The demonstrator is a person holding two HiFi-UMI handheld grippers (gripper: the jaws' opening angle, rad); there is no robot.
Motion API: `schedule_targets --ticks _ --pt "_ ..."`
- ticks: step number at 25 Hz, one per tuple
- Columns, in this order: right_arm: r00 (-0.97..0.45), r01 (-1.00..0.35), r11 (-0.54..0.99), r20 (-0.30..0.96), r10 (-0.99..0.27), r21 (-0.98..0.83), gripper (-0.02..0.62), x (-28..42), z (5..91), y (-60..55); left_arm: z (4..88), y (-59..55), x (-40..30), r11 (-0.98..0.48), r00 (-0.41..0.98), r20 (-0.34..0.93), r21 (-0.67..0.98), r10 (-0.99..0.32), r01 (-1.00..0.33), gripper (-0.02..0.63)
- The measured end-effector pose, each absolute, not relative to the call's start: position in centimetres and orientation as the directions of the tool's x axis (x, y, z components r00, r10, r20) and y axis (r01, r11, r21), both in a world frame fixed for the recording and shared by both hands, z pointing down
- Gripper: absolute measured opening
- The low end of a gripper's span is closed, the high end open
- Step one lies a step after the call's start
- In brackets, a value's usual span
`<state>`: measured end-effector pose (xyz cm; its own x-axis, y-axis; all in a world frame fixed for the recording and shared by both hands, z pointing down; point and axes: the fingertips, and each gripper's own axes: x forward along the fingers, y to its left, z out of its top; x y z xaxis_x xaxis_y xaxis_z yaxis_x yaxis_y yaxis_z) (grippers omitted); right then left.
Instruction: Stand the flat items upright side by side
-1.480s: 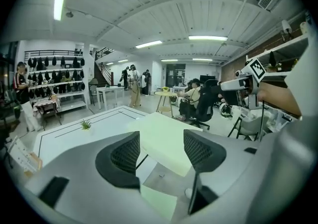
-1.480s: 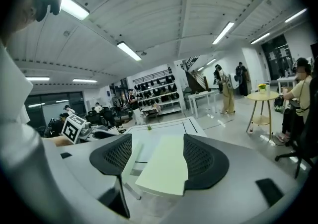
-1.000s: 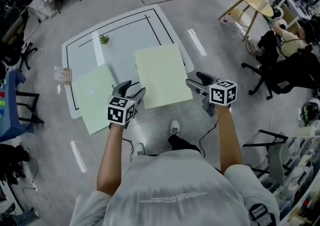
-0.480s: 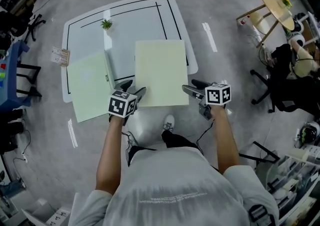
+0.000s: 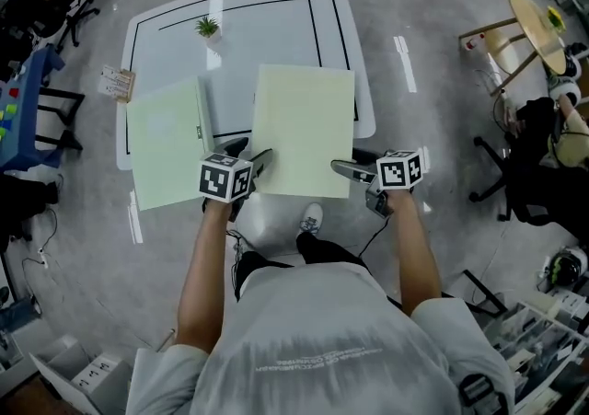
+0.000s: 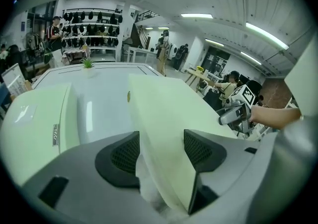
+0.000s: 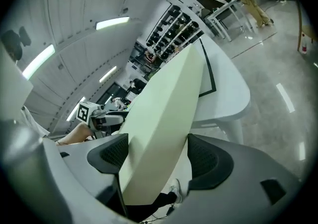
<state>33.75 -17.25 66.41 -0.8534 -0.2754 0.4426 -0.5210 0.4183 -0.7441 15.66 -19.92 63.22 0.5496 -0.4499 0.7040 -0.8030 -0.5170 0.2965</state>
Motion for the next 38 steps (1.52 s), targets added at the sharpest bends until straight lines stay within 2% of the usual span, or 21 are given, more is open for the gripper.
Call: schedule_targets --ticks 8,13,17,26,38 --pt "-0.911 -0.400 0.327 0.333 -0.242 -0.856 0.380 32.6 67.5 -17.3 63.9 -20.1 16.0 -0.492 0.555 0.711 0.331 -0.431 -0.805 0.291" --pt "-0.908 -0.408 0.304 0.350 -0.229 -0.861 0.382 32.3 67.6 -17.4 64.1 -20.1 16.1 -0.475 0.542 0.718 0.327 -0.438 -0.817 0.285" --pt "-0.891 -0.439 0.324 0.359 -0.279 -0.838 0.382 31.9 66.6 -17.9 63.9 -20.7 15.5 -0.441 0.563 0.690 0.375 -0.454 -0.815 0.284" --pt "-0.833 -0.552 0.494 0.414 -0.367 -0.672 0.382 33.5 62.7 -19.1 63.1 -21.8 17.1 -0.421 0.623 0.611 0.461 -0.488 -0.782 0.285" --pt "-0.762 -0.645 0.650 0.399 -0.510 -0.401 0.382 35.0 55.7 -22.0 60.6 -24.9 19.4 -0.463 0.727 0.472 0.563 -0.500 -0.684 0.285"
